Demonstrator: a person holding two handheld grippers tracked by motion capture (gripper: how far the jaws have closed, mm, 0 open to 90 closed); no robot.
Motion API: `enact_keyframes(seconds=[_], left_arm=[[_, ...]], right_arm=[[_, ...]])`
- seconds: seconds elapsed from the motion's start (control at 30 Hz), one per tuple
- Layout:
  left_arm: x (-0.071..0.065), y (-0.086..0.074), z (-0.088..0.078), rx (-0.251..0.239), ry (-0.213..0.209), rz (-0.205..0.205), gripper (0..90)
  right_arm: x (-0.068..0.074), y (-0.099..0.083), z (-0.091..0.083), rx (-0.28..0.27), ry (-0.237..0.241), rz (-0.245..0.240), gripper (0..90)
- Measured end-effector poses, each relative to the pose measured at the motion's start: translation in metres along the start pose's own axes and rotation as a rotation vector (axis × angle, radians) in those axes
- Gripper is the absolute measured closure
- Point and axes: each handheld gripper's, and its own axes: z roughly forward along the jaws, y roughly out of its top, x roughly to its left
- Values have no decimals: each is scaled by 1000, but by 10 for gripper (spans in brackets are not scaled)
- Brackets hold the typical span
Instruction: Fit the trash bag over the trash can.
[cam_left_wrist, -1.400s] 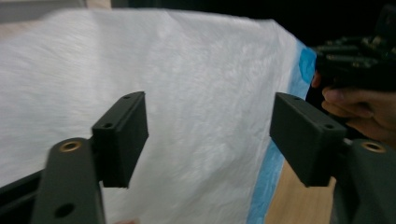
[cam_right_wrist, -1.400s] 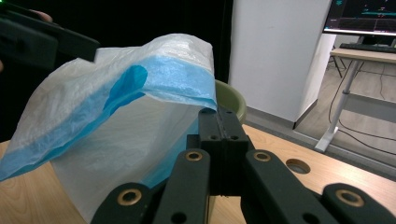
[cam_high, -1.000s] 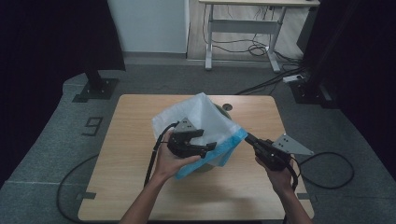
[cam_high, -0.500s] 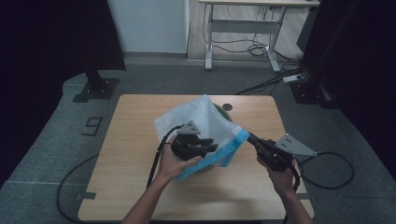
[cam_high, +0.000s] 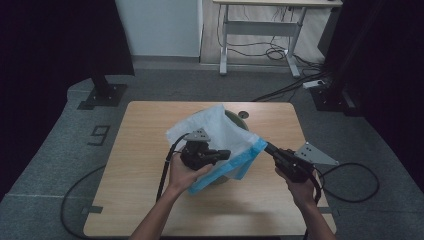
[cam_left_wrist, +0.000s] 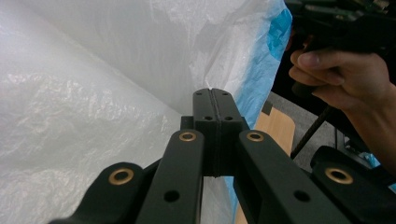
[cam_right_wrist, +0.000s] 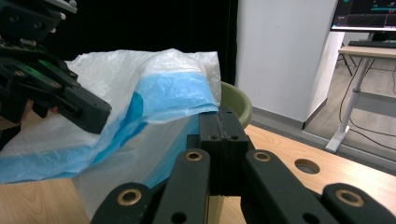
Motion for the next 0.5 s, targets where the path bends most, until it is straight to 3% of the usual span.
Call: enact_keyframes(seconds=[0.07,0.17,0.23,0.37,0.5], left_arm=[[1,1,-2,-16,-1,-7,896],[3,3,-4,-40,11,-24,896],[6,4,-5,-49,15,-40,896],[9,6,-4,-65,23,-66,897],[10,7,-1,-65,30,-80,897]], right_arm=[[-1,-1,1,8,5,9,873],[0,-4,1,19,-16,12,733],[3,-7,-1,26,-30,9,688],[13,-10,-9,34,-24,-9,644],[25,-12,-11,26,22,-23,642]])
